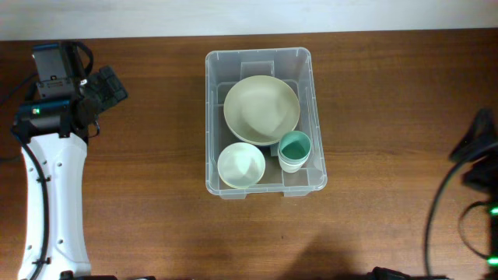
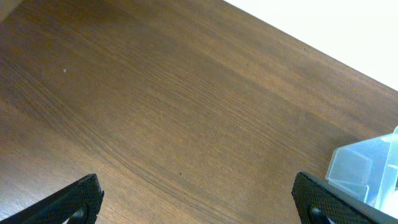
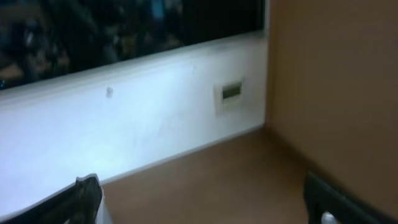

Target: Pack container

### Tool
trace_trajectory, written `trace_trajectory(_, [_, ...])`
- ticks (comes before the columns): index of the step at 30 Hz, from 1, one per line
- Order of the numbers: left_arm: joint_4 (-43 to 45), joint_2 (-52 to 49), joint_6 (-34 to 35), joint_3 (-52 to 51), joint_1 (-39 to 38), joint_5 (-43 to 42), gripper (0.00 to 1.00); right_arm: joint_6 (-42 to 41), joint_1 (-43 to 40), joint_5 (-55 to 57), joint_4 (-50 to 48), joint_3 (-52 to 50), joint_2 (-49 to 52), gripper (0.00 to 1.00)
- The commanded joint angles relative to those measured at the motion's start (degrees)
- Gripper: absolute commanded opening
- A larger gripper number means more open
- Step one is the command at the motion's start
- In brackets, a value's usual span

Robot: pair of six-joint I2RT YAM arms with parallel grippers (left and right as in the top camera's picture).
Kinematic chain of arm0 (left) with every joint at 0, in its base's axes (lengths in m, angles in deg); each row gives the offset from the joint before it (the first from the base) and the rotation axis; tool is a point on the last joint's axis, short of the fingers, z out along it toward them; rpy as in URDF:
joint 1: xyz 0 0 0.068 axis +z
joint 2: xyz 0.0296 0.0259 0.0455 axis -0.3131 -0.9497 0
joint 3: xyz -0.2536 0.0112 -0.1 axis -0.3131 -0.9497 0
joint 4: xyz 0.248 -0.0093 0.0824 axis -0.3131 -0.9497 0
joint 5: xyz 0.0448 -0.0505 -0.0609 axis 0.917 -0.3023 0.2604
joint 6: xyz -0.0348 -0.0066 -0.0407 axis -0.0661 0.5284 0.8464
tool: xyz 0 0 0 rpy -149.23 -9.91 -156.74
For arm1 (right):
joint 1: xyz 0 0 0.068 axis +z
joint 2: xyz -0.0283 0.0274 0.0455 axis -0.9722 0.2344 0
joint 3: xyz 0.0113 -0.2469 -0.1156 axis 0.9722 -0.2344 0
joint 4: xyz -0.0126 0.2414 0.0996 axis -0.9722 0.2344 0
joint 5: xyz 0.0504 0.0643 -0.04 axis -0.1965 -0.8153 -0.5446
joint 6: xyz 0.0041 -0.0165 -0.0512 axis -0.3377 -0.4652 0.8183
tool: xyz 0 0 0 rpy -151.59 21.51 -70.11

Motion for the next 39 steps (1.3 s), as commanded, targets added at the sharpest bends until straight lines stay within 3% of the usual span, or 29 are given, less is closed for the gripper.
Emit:
trace_trajectory(1, [0.1,1.1,0.7,0.9,0.2,0.0,0.99,-0.4,-0.4,-3.6,-9.2,-17.3,-8.0,0.98])
trace_trajectory(7, [0.1,1.1,0.7,0.9,0.2,0.0,0.99,-0.4,-0.3,-7.2,-34.1,-46.5,-20.3,0.99])
trace_trajectory(12, [0.1,1.1,0.7,0.9,0.2,0.0,0.99,-0.3,1.0,-9.1,-44.3,-60.5,-27.0,0.99])
trace_trajectory(25, [0.1,1.1,0.7,0.9,0.2,0.0,0.99,3.1,6.2,-9.1,-44.9,-69.8,-35.4,0.99])
trace_trajectory(33, [0.1,1.1,0.7,0.9,0.2,0.0,0.99,3.0,6.4,-9.2,-52.2,-75.2,-39.7,0.99])
trace_trajectory(39, [0.1,1.1,0.7,0.9,0.2,0.0,0.99,2.7,6.5,-10.4,-52.2,-77.0,-40.1,0.99])
